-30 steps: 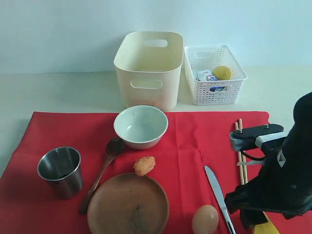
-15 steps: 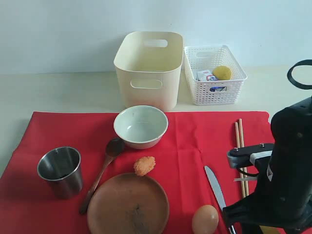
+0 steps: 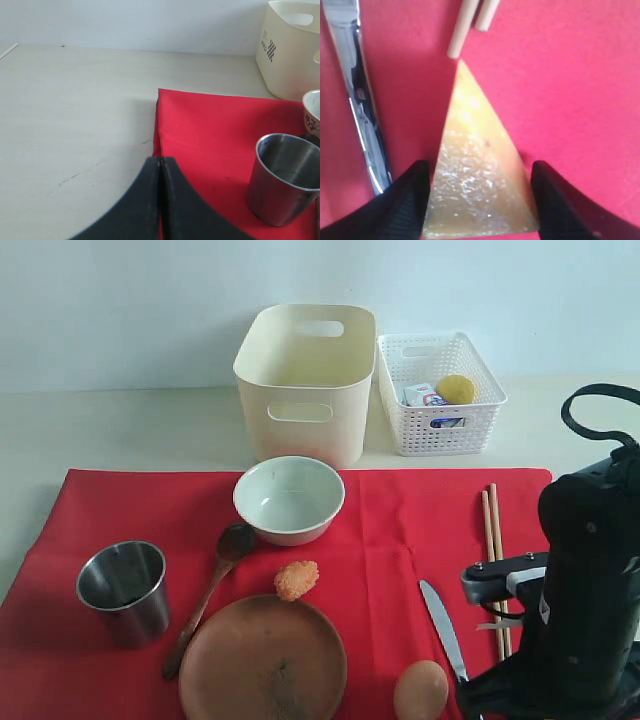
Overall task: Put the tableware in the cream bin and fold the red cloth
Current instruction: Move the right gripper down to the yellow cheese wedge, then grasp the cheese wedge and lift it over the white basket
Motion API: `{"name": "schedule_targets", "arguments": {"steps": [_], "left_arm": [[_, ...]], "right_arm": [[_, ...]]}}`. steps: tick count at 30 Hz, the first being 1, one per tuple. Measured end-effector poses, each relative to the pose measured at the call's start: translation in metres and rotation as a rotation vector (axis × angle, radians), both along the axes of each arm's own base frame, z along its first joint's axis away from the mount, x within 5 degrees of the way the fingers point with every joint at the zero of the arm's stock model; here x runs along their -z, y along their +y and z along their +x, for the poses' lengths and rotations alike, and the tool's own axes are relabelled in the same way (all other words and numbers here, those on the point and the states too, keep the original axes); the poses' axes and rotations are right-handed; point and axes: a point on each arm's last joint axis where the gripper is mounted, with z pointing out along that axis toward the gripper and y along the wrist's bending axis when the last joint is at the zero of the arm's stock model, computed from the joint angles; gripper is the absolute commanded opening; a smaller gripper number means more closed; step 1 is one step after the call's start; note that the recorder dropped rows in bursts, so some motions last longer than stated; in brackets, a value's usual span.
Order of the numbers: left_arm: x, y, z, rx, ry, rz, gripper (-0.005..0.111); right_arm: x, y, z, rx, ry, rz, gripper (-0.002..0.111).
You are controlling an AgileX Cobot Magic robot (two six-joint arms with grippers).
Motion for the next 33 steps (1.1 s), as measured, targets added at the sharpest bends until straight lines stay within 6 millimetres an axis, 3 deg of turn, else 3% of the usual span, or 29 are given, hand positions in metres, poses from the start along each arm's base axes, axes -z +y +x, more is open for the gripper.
{"name": "schedule_targets", "arguments": {"steps": [10, 23, 28, 33], "left_arm": [[0.000, 0.000, 0.000, 0.000, 0.000, 0.000, 0.000], [0.000, 0.000, 0.000, 0.000, 0.000, 0.000, 0.000], [0.000, 0.000, 0.000, 0.000, 0.000, 0.000, 0.000], [0.000, 0.000, 0.000, 0.000, 0.000, 0.000, 0.000]], "right_arm": [[-0.010, 0.000, 0.000, -0.035, -0.038, 0.025, 0.000], [-0.074, -0.009, -0.004, -0.092, -0.332, 0.123, 0.000], [-0.099, -0.005, 0.010, -0.131, -0.506, 0.164, 0.000], [-0.124, -0.002, 0.040, -0.112, -0.681, 0.208, 0.000]]}}
